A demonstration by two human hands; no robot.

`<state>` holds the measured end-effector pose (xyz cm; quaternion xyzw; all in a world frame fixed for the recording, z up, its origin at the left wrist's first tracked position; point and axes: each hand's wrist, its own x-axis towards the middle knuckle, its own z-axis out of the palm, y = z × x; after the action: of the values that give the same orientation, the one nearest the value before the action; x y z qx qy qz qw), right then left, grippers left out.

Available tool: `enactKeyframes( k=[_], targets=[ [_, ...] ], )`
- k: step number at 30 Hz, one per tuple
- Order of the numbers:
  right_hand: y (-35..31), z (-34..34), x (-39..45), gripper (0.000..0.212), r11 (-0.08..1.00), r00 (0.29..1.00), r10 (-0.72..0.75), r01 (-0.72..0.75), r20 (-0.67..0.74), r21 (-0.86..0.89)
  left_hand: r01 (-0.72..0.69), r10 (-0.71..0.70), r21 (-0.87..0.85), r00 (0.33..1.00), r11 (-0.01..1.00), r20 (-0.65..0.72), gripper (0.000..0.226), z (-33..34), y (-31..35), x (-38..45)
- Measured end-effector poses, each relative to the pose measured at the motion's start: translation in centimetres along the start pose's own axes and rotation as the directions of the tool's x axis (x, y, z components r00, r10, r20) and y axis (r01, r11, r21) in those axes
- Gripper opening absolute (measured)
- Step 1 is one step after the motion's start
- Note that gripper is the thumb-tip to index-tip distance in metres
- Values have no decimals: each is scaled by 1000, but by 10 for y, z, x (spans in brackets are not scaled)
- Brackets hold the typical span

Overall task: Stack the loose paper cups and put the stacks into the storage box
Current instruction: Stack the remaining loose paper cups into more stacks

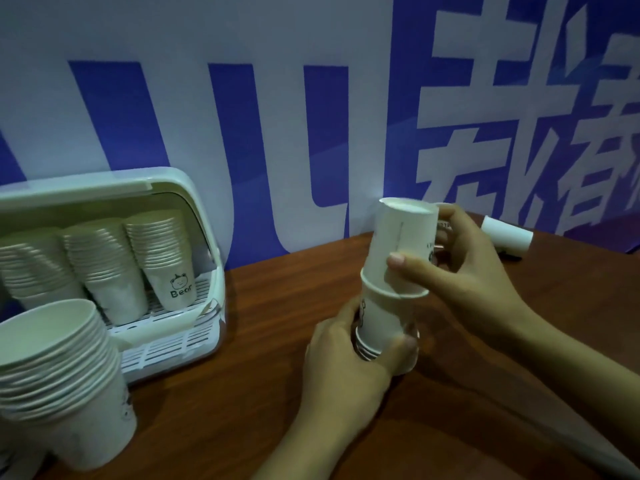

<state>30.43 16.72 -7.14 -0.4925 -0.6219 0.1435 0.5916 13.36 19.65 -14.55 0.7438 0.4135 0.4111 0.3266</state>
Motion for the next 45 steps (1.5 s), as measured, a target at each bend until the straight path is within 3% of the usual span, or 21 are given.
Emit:
enactKeyframes(
  k=[6,9,11,16,20,22,24,25,27,29,33,37,40,45],
  targets=[
    [11,8,-7,66,973,975,6,45,221,-225,23,-23,30,1000,999,-10,63,-1,0,-1],
    [19,7,-6,74,943,957,68,31,283,-332,31,-30,22,999,999,-33,95,1,0,-1],
    [21,7,-7,78,927,956,69,44,284,-373,35,-35,-3,998,999,-50,102,0,2,-2],
    [28,7,-9,65,964,953,44,38,301,-263,13,-18,-79,998,997,-65,75,-1,-1,-2],
    [26,7,-13,63,970,942,56,27,332,-240,2,-9,-100,998,995,-69,67,-1,-3,0],
    [29,6,-12,50,994,930,70,-32,362,-108,-14,8,-86,998,996,-64,65,-1,-3,0],
    [40,3,-4,38,987,967,101,-127,234,98,-18,13,-69,998,997,-61,58,-1,-3,-1],
    [47,3,5,32,987,986,118,-129,118,95,-16,12,-59,998,998,-58,56,-2,-3,-1],
    [68,3,27,19,983,984,135,-147,-114,-113,-17,14,-46,998,999,-59,57,-1,-3,-2],
    [89,5,52,27,946,959,178,-228,-220,-230,-10,8,-47,998,999,-55,63,0,-3,-2],
    [130,19,101,75,766,964,184,-262,-190,-587,17,-19,-62,999,998,-41,76,0,-5,-1],
    [151,38,135,92,589,931,290,-356,-222,-726,45,-49,-84,998,995,-46,87,1,-7,2],
    [163,40,145,83,541,930,285,-354,-230,-763,60,-64,-94,997,994,-41,92,1,-6,3],
    [152,31,138,38,668,979,52,-181,-197,-721,46,-50,-119,998,992,-33,89,0,-6,0]
  ],
)
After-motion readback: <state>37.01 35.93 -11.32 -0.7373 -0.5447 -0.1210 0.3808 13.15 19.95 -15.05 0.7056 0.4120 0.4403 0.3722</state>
